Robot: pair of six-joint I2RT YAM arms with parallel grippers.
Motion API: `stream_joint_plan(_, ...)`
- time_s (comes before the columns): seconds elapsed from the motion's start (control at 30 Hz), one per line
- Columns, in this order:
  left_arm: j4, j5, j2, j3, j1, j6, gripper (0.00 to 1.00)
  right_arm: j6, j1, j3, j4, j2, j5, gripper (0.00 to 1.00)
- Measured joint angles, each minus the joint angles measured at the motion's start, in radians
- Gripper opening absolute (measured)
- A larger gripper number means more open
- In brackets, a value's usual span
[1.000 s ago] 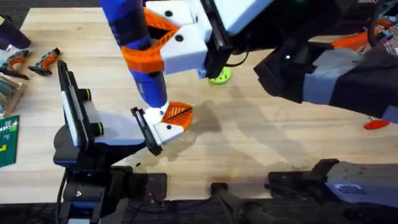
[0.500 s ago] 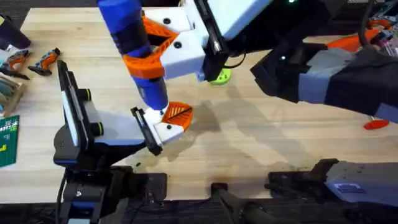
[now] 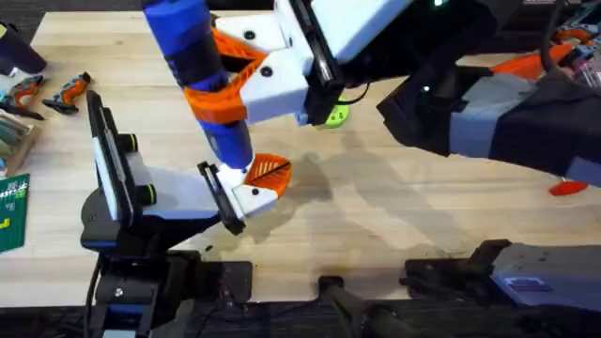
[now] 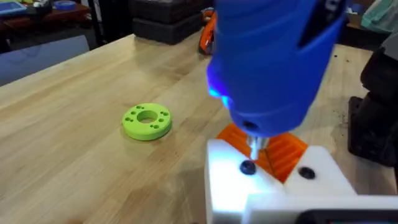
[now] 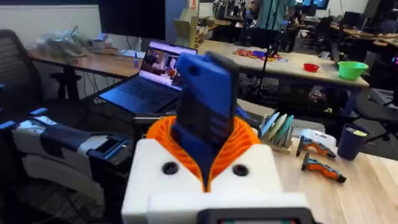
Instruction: Pick up the gripper from the table and insert it into the empty holder that is missing its gripper. Then pick up a screw, insert it into the mounting hole, and use the screwdriver to tighten it. Finally, clean up the table by picking up the vegetable and placing it into the bucket.
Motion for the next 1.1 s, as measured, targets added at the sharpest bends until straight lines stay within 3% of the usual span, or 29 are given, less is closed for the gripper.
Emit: stream_joint_plan(1.1,0.000,-0.002,0.000,0.000,0.000,-0.003,0.004,-0.023,0.001,-0.001,0.026,0.025,-0.014,0.026)
